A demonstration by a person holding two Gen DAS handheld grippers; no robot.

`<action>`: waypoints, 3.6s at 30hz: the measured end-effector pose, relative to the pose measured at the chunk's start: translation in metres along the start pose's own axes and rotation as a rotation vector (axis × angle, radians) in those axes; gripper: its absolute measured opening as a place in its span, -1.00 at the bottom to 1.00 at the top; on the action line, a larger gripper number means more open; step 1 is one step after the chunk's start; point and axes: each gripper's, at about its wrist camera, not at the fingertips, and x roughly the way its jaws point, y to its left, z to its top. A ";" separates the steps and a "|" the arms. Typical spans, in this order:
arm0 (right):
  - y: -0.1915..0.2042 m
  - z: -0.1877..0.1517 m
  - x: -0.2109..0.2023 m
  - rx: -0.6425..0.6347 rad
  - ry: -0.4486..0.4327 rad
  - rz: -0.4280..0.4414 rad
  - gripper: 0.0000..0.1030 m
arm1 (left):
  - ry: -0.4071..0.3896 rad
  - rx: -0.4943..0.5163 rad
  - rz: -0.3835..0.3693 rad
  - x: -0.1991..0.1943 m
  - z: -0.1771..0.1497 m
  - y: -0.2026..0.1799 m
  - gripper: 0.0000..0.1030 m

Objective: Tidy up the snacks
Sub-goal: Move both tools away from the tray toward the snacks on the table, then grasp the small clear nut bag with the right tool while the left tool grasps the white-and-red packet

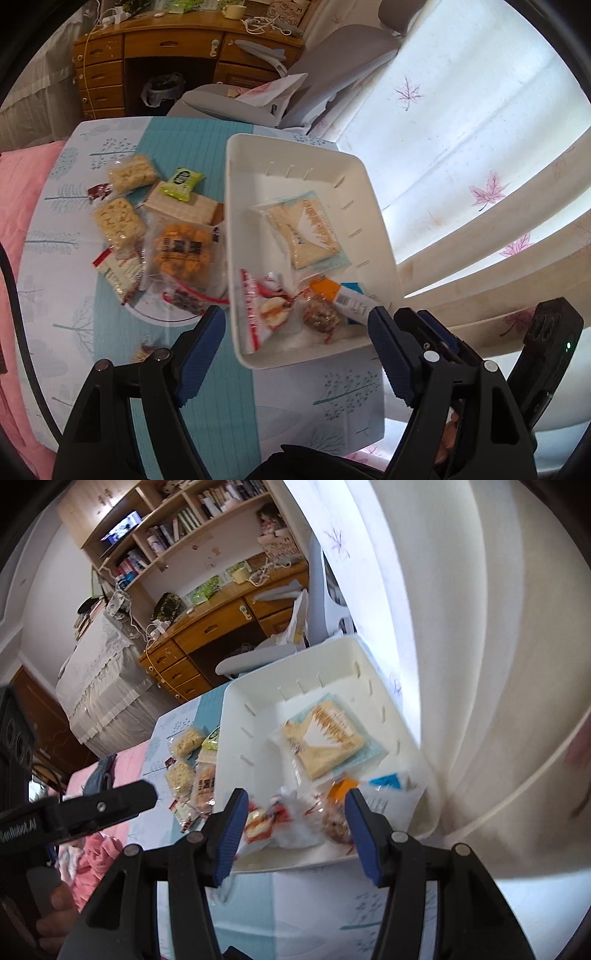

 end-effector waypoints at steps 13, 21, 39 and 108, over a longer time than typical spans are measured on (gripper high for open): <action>0.042 -0.051 0.015 0.257 0.048 -0.033 0.07 | 0.044 0.110 0.027 -0.049 -0.025 0.072 0.52; 0.083 -0.096 0.025 0.371 0.036 -0.068 0.07 | 0.079 0.202 0.037 -0.067 -0.031 0.119 0.52; 0.134 -0.162 0.080 0.608 0.144 -0.053 0.26 | 0.113 0.428 0.149 -0.043 -0.012 0.188 0.58; 0.193 -0.146 0.182 0.212 0.406 -0.310 0.03 | 0.411 0.110 0.172 0.118 0.017 0.268 0.07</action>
